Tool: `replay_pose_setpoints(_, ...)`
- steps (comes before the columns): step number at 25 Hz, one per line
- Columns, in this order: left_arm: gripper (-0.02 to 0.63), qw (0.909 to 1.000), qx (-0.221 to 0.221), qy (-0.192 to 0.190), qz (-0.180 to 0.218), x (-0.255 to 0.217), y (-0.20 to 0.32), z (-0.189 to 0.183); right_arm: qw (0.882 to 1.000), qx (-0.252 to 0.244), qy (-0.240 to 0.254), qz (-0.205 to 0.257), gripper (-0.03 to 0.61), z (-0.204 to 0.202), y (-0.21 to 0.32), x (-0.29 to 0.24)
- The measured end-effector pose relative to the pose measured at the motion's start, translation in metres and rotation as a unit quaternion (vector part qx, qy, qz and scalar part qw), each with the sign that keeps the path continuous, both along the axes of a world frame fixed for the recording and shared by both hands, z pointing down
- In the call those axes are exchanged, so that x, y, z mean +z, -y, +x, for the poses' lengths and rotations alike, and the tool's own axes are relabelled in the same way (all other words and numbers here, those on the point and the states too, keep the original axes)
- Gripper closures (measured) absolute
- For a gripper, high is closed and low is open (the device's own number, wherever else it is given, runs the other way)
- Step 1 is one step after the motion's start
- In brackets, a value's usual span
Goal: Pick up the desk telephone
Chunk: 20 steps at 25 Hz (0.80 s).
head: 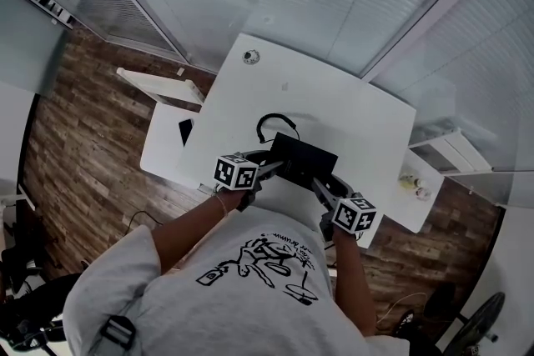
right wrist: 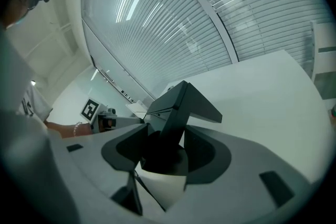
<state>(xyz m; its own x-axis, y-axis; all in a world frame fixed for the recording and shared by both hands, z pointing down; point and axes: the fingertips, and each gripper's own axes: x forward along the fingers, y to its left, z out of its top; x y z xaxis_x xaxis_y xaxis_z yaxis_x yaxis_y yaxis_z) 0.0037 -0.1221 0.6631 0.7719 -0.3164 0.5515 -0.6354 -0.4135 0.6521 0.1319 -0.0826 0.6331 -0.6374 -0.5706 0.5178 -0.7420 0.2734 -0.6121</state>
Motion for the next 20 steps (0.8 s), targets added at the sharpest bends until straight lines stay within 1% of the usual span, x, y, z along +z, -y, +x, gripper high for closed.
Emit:
replay_pose_setpoints(9, 0.377, 0.9996, -0.003, 0.000, 0.028, -0.052, 0.008, 0.003, 0.999, 0.006, 0.000, 0.034, 0.368, 0.002, 0.008, -0.055)
replay_pose_setpoints(13, 0.376, 0.9986, -0.008, 0.000, 0.052, -0.080, 0.011, 0.004, 0.999, 0.005, 0.004, 0.050, 0.368, 0.003, 0.010, -0.078)
replay_pose_setpoints(17, 0.377, 0.9973, -0.016, -0.007, 0.071, -0.106, 0.017, 0.001, 0.997, 0.009, 0.008, 0.071, 0.368, 0.002, 0.015, -0.102)
replay_pose_setpoints(20, 0.377, 0.9959, -0.015, -0.001, 0.089, -0.125, 0.020, 0.001, 0.997, 0.011, 0.011, 0.079, 0.368, 0.002, 0.017, -0.119)
